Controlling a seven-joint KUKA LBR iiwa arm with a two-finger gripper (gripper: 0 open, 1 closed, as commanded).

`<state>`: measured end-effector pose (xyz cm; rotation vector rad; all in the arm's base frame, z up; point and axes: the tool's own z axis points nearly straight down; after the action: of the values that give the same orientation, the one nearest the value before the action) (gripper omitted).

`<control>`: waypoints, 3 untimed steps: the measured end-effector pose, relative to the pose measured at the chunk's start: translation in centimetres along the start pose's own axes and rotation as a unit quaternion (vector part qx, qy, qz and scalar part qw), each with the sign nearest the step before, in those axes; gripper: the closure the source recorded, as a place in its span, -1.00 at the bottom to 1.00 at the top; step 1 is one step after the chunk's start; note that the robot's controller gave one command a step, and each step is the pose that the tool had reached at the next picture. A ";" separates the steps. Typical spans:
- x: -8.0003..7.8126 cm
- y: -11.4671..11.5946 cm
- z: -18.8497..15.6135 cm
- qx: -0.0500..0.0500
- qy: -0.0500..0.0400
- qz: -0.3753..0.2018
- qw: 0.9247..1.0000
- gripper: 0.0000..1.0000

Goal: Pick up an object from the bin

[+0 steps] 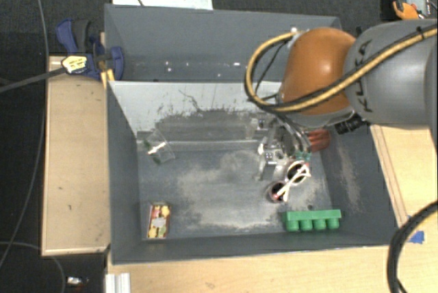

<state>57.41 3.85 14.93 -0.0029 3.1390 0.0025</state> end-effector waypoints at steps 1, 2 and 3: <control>0.0 0.0 0.0 0.000 0.000 0.000 1.000 -1.00; -1.2 0.3 -3.5 0.000 -0.004 -0.080 0.997 -1.00; -1.4 -9.2 -4.7 0.000 -0.003 -0.004 1.000 -1.00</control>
Offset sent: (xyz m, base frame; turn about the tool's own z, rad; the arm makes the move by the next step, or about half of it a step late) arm 0.0107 0.0026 0.0336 -0.1623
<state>58.83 -5.36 19.65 -0.0153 3.1336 0.0030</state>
